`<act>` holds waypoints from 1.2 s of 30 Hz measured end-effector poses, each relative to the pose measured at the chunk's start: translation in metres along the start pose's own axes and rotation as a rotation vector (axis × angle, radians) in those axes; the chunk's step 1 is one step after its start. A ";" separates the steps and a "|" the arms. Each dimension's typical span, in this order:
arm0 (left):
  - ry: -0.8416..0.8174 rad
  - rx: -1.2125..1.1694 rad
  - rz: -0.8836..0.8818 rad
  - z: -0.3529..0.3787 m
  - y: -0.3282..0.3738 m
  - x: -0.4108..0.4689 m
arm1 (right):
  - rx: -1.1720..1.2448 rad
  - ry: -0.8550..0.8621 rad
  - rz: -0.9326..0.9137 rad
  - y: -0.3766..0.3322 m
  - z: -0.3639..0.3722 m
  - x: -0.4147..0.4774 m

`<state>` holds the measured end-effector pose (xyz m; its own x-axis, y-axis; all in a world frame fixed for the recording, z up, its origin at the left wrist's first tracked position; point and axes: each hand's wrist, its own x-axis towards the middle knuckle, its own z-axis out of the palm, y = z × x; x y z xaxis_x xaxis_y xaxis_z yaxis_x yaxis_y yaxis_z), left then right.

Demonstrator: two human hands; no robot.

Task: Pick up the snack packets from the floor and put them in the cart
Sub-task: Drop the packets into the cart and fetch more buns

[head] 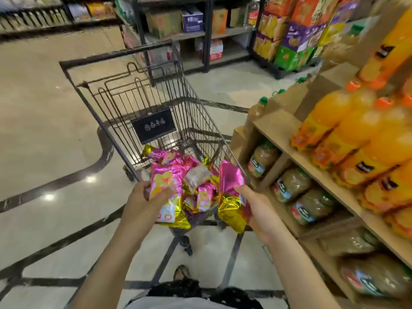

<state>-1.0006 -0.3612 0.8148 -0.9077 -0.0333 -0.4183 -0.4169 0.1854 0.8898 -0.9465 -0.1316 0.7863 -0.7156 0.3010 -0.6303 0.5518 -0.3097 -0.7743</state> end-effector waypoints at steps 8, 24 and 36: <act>0.030 -0.008 -0.113 0.003 0.014 0.079 | -0.131 -0.049 0.095 -0.045 0.025 0.075; 0.207 0.218 -0.136 0.063 0.040 0.204 | -0.647 -0.109 -0.030 -0.128 0.056 0.227; 0.169 0.475 -0.031 0.062 0.028 0.225 | -0.775 -0.074 -0.072 -0.111 0.069 0.257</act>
<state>-1.2131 -0.3026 0.7341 -0.9068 -0.1968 -0.3729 -0.4114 0.6069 0.6801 -1.2210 -0.0824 0.7139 -0.7726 0.2272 -0.5928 0.6252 0.4348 -0.6482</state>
